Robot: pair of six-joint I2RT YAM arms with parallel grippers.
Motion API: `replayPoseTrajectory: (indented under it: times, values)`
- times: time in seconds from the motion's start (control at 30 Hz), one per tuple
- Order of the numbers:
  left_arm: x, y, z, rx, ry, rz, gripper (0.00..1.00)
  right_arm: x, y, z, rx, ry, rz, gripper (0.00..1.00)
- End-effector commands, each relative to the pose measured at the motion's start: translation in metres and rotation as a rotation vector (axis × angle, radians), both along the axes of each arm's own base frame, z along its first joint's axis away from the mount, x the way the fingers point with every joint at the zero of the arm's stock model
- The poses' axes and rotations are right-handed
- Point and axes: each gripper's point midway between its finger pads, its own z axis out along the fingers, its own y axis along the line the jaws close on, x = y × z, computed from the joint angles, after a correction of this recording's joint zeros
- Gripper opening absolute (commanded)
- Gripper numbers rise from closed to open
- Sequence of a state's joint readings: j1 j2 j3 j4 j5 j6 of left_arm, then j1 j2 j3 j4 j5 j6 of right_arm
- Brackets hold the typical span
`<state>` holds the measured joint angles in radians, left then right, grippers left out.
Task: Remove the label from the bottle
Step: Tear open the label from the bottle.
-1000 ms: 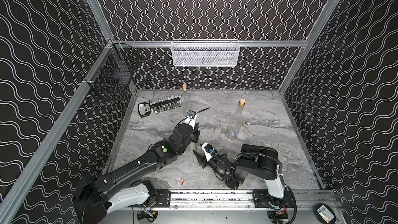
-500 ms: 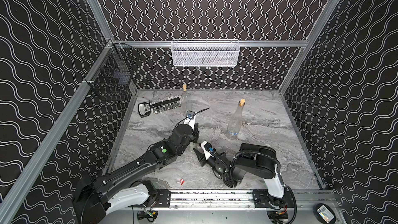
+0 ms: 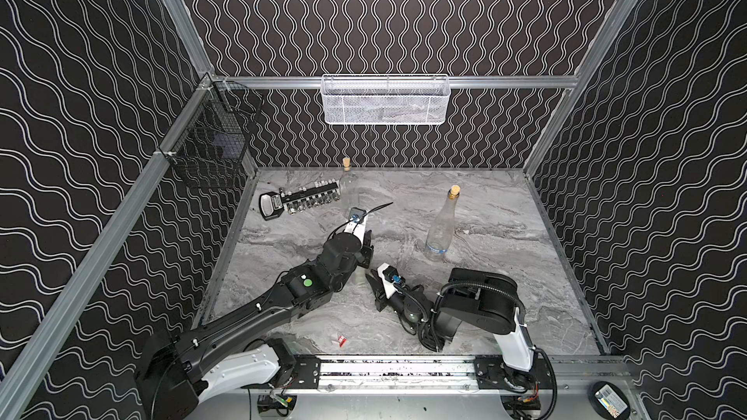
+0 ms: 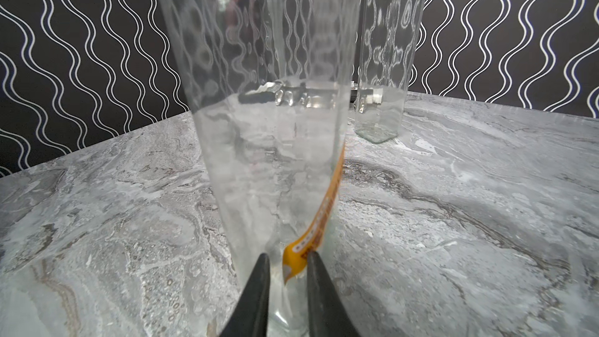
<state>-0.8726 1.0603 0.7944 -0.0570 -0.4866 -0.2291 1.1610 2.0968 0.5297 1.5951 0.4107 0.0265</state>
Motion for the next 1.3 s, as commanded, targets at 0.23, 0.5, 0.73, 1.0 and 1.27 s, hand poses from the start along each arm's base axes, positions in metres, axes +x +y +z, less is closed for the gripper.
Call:
replayPoseTrajectory:
  times: [0.23, 0.5, 0.73, 1.0, 1.27]
  values:
    - [0.002, -0.004, 0.013, -0.049, -0.034, -0.003, 0.00, 0.001, -0.001, 0.016, 0.066, -0.025, -0.008, 0.03]
    - [0.001, 0.000, 0.010, -0.040, -0.042, 0.003, 0.00, 0.000, -0.008, 0.019, 0.060, -0.037, -0.023, 0.00]
    - [-0.004, 0.001, 0.014, -0.026, -0.078, -0.034, 0.00, -0.001, -0.016, 0.021, 0.029, -0.050, -0.039, 0.00]
    - [-0.009, -0.010, 0.010, 0.009, -0.085, -0.114, 0.00, -0.002, -0.019, 0.020, 0.017, -0.050, -0.042, 0.00]
    - [-0.008, -0.017, 0.008, 0.047, -0.085, -0.150, 0.00, -0.003, -0.021, 0.021, 0.013, -0.052, -0.039, 0.00]
